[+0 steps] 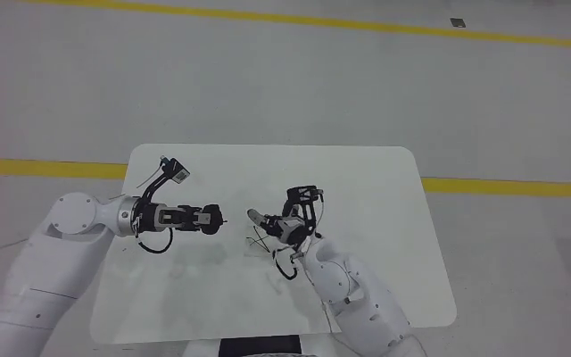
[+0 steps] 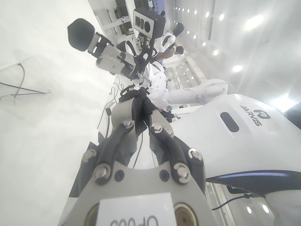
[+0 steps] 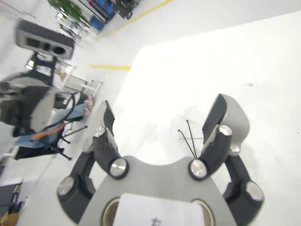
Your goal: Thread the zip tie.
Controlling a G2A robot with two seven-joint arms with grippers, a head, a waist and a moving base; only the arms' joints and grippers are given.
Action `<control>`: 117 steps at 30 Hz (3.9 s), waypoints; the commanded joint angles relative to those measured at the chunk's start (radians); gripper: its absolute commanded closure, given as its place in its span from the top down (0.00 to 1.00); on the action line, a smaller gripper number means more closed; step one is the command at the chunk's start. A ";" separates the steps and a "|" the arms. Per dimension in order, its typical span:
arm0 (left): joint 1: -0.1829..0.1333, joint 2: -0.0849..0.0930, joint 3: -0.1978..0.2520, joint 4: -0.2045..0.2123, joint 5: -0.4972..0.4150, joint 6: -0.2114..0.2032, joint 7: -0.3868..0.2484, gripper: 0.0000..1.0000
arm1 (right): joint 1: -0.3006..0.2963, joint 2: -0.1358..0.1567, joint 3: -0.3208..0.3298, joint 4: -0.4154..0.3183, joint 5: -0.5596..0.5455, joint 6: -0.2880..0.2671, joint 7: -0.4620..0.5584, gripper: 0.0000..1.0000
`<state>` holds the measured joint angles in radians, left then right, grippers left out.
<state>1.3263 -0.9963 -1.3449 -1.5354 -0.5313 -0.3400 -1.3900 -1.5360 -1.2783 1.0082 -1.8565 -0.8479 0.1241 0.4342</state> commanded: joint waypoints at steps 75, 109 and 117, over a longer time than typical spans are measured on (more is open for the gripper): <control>0.000 0.000 0.000 0.000 0.000 0.000 0.000 0.00 | 0.390 -0.098 -0.322 0.220 -0.385 0.061 0.777 1.00; 0.000 0.000 0.000 0.000 0.000 0.000 0.000 0.00 | 0.388 -0.141 -0.342 0.321 -0.461 0.062 0.752 0.12; 0.000 0.000 0.000 0.000 0.000 0.000 0.000 0.00 | 0.431 -0.170 -0.370 0.418 -0.449 0.058 0.743 0.11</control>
<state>1.3263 -0.9963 -1.3449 -1.5354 -0.5313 -0.3400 -1.3900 -1.1099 -1.4450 0.6411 -1.4505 -1.2980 0.1816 1.1751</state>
